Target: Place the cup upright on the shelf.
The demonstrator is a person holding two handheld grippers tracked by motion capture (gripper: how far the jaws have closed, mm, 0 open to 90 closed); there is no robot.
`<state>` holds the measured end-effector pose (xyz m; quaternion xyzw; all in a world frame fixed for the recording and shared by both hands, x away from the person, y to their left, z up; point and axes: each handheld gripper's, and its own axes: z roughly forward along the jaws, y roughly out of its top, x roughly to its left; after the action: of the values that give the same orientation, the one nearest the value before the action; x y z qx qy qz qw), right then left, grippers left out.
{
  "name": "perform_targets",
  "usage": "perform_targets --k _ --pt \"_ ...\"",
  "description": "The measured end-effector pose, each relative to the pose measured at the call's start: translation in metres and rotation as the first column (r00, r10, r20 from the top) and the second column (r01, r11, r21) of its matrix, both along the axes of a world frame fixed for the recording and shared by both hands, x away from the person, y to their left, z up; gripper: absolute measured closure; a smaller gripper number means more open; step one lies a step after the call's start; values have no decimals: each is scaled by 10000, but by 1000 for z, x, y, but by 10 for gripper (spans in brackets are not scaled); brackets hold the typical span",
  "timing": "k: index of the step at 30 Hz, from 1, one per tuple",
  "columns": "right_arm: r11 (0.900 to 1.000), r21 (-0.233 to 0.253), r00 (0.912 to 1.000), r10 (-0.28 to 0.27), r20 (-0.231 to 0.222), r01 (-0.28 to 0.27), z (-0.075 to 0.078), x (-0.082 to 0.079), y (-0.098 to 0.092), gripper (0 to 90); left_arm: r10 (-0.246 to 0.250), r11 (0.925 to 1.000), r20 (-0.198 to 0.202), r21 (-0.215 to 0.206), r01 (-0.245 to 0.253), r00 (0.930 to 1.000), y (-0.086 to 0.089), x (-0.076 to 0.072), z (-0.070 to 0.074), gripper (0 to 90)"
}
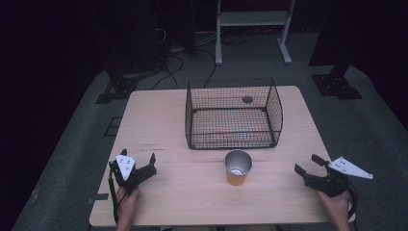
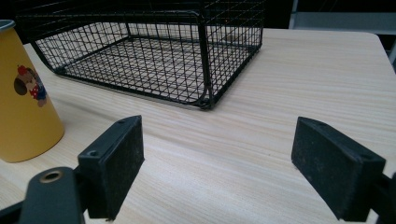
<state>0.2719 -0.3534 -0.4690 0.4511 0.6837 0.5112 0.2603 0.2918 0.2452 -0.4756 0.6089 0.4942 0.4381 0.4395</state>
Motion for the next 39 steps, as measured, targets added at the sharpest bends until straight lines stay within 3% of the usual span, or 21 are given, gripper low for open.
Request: perform_targets --k 5,12,21,25,31,32,35,39 --pt "9999 -10 9999 99 -37 -100 1 0 2 162 -11 10000 -6 43 11 10000 0 0 0 8" --pt "9955 -251 9958 912 -90 -914 11 -3 17 135 -27 10000 23 -12 27 10000 0 -1 0 8" --pt "9804 -433 9811 1911 -322 -1923 15 -11 40 101 -34 10000 19 -26 34 10000 0 -1 0 8" --pt "9686 -551 9698 2405 -410 -2426 20 -15 51 101 -40 10000 19 -38 40 10000 1 -1 0 8" --pt "9583 -742 9610 2738 -385 -2760 26 -19 61 89 -38 10000 22 -38 38 10000 0 -1 0 8" --pt "9522 -932 9566 2877 -471 -2910 26 -19 66 88 -39 10000 20 -33 39 10000 0 -1 0 8" --pt "9446 -882 9484 3121 -559 -3160 27 -18 73 88 -39 10000 21 -31 39 10000 1 -1 0 8" --pt "9409 -933 9453 3217 -545 -3256 27 -18 81 88 -22 10000 31 -73 22 10000 1 -1 0 8"
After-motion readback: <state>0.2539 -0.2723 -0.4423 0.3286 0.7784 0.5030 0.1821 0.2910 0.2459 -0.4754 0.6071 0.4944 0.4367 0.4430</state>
